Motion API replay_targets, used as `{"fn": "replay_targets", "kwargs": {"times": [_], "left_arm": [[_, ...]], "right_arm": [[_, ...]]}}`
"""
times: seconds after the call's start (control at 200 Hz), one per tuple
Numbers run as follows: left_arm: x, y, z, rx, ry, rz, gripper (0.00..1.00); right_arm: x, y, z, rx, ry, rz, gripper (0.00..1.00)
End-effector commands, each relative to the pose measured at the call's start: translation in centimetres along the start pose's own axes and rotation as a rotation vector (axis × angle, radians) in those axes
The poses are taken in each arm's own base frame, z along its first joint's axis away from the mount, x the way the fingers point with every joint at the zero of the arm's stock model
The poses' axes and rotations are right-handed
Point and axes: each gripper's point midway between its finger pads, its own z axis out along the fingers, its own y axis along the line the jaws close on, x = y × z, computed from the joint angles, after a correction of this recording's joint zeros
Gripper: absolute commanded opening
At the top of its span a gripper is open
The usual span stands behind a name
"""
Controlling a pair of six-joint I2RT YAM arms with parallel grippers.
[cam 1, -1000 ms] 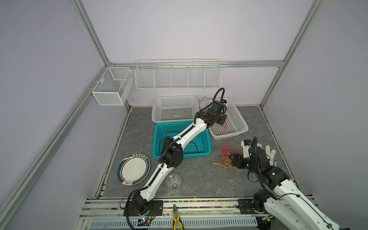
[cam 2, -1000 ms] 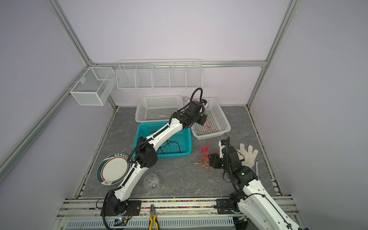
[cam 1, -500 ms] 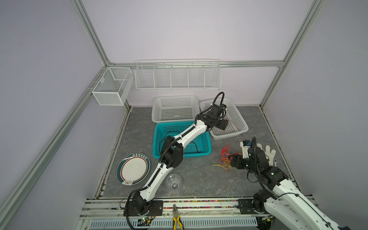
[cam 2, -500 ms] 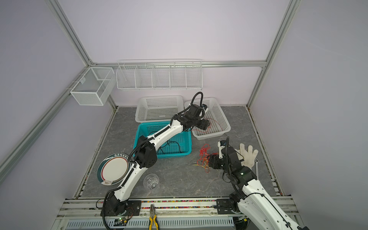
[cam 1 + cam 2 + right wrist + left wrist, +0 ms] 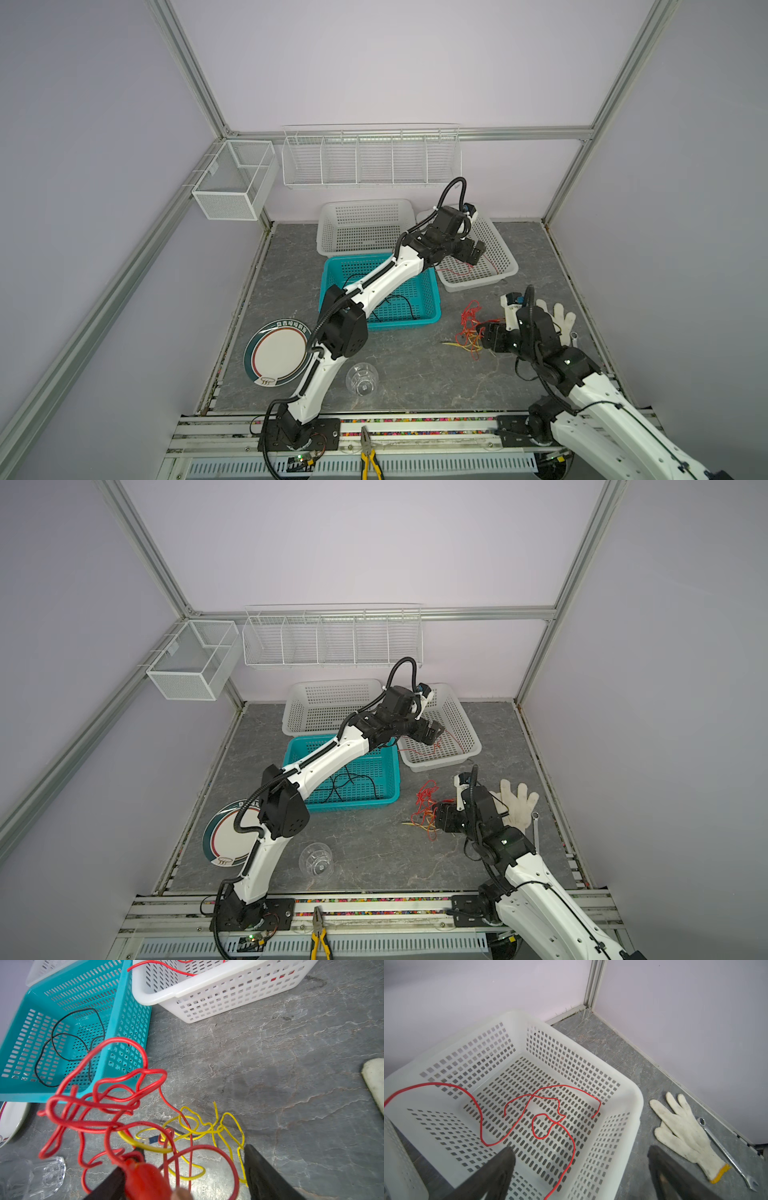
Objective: Untangle the cables
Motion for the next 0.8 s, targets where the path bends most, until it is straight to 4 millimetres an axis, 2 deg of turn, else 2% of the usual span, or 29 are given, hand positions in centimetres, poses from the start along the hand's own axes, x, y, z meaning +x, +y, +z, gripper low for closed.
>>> {"fn": "replay_targets", "kwargs": {"times": [0.0, 0.09, 0.195, 0.48, 0.615, 0.795], "left_arm": [[-0.9, -0.5, -1.8, -0.007, -0.037, 0.023, 1.0], [-0.9, -0.5, -3.1, -0.014, -0.056, 0.019, 1.0], [0.1, -0.5, -4.4, -0.011, -0.055, 0.007, 0.98], [6.1, -2.1, -9.3, 0.098, -0.034, 0.07, 0.87], [8.8, -3.8, -11.0, 0.202, -0.016, 0.098, 0.85], [10.4, -7.3, -12.0, 0.331, -0.019, 0.128, 0.85]], "right_arm": [[-0.9, 0.1, 0.1, -0.002, -0.034, 0.012, 0.76], [-0.9, 0.2, 0.2, -0.003, -0.022, 0.006, 0.77], [-1.1, 0.4, 0.1, -0.002, -0.021, -0.002, 0.77], [-2.7, 2.1, -0.5, -0.048, -0.01, -0.103, 0.83], [-3.3, 3.3, -0.7, -0.1, -0.008, -0.151, 0.84], [-3.8, 4.3, -1.0, -0.147, -0.02, -0.19, 0.85]]}}
